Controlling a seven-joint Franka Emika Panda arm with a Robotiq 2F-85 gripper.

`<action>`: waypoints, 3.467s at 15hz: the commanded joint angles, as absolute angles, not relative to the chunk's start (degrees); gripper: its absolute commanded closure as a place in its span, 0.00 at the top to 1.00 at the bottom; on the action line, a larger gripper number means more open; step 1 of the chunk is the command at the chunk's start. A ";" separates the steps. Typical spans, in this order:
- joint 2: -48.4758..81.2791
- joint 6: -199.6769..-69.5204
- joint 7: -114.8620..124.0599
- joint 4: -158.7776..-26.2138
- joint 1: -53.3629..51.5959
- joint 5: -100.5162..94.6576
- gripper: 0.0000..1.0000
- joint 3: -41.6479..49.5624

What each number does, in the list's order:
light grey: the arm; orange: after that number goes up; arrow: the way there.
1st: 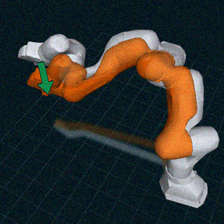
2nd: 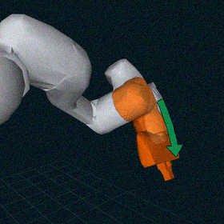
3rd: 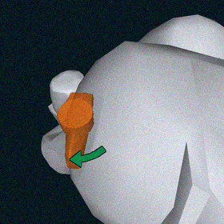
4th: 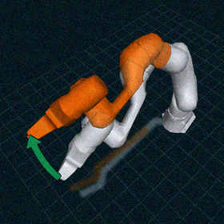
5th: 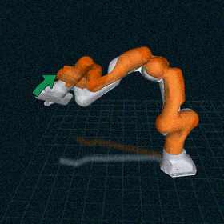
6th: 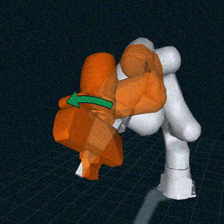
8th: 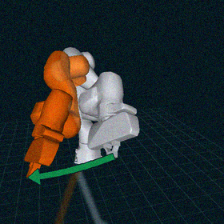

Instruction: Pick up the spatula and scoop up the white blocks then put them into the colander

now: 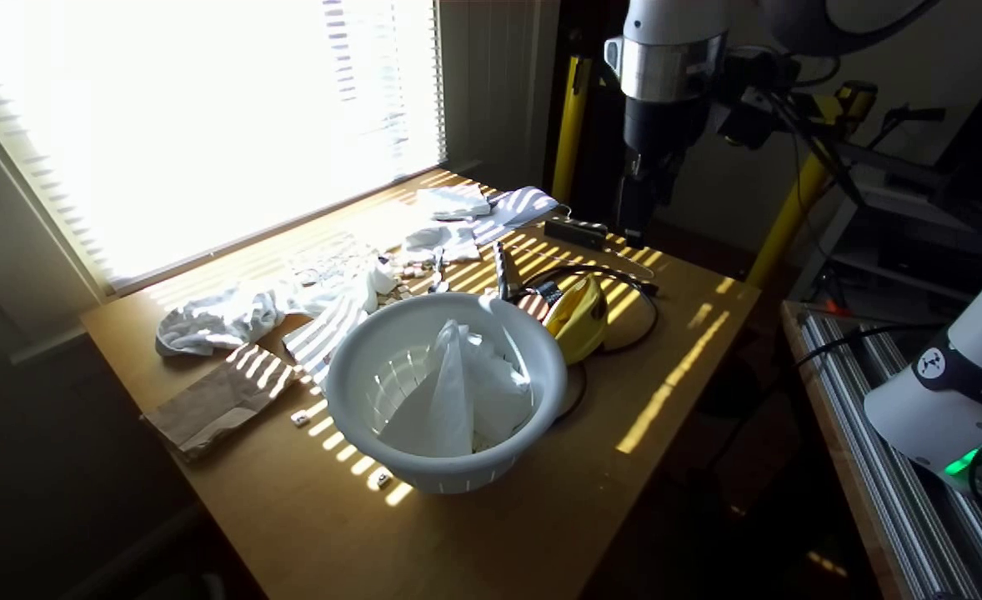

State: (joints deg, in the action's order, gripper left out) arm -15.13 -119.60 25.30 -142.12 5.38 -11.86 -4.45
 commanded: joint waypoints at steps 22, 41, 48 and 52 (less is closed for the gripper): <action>17.26 -124.47 72.45 -120.21 4.55 -19.38 1.00 10.22; 30.16 -123.50 58.48 -104.88 6.33 -3.36 1.00 11.17; 32.82 -124.21 43.56 -100.85 11.52 8.68 1.00 6.50; 32.21 -124.66 38.62 -102.07 9.72 10.33 1.00 8.81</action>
State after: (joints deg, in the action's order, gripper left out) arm 32.09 -124.89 39.07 -102.21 11.06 9.41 7.29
